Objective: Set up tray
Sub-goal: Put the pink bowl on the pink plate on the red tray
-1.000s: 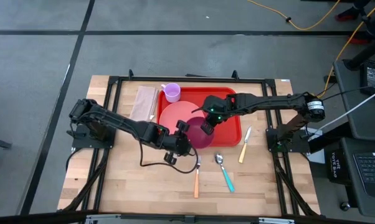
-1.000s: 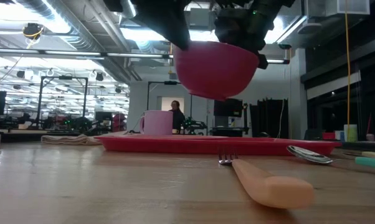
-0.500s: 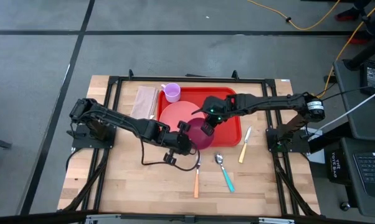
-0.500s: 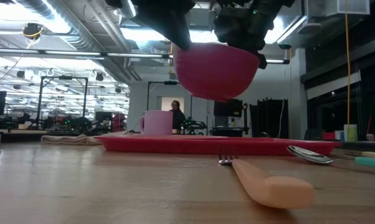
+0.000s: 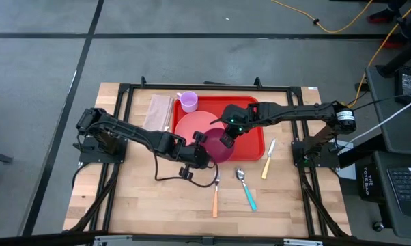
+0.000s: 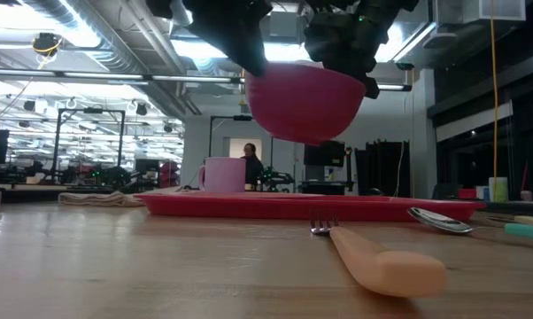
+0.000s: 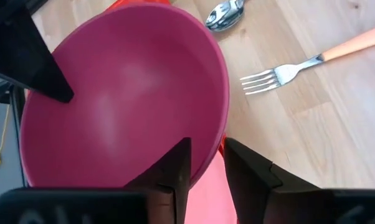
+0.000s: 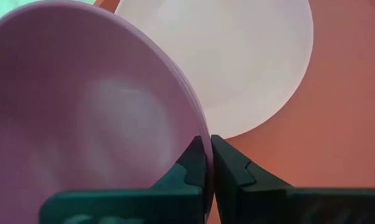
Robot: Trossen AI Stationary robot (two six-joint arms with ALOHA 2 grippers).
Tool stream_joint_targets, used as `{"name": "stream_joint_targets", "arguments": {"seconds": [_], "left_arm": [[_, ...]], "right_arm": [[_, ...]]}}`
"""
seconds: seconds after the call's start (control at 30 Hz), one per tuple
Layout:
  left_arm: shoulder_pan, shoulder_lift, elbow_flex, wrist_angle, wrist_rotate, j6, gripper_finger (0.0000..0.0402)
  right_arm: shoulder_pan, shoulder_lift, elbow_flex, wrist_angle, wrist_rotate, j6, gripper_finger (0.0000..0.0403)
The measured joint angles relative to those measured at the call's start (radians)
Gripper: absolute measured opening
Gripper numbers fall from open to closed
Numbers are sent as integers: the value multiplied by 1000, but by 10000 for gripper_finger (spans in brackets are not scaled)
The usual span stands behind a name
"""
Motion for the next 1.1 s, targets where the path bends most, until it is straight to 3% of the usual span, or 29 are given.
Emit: {"name": "stream_joint_targets", "arguments": {"seconds": [0.57,0.83,1.1], "left_arm": [[7,62,1,-53,-73,70,59],[0,64,1,-54,-65,130,10],[-29,68,-4,-89,-67,143,3]], "right_arm": [[-1,2,-2,-2,-4,-1,12],[-1,2,-2,11,-16,-21,15],[-4,-6,4,48,-85,-71,94]]}}
